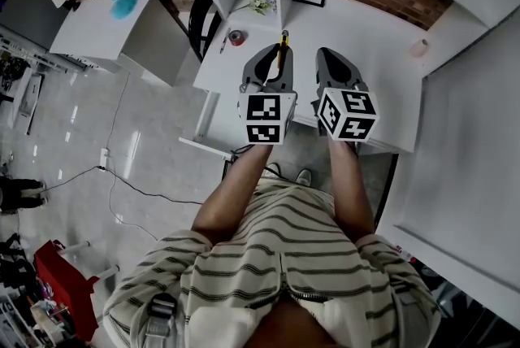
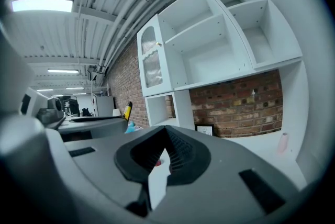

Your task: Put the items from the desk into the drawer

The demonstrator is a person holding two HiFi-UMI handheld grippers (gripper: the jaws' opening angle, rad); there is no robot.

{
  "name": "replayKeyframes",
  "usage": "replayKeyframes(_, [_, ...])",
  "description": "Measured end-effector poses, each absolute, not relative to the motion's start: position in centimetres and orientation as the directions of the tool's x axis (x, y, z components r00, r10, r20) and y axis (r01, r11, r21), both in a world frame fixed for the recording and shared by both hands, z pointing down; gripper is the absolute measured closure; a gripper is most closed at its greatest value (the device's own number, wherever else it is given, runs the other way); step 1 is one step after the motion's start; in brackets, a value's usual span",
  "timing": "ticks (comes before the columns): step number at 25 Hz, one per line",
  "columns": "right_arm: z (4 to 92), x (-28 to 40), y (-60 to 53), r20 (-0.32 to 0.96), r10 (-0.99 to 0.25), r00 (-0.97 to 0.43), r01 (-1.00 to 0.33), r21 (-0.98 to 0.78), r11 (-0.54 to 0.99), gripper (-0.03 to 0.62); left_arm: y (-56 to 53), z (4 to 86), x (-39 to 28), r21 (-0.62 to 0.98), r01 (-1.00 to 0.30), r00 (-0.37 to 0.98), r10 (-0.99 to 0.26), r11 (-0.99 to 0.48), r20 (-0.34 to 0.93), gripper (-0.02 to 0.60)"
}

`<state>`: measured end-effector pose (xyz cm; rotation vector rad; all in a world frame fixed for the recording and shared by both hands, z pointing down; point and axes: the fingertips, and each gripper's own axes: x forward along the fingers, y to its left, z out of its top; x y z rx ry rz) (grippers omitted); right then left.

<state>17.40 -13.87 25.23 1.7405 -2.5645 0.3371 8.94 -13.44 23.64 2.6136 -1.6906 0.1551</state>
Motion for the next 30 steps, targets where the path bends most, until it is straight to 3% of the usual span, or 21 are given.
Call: replayKeyframes(30, [24.2,17.3,-13.9,0.114,-0.909,-0.402,-0.910,-0.161,0.382,0.583,-13.3,22.7,9.7,-0.025,-0.908,0.415,-0.907,-0.417,0.065,0.515])
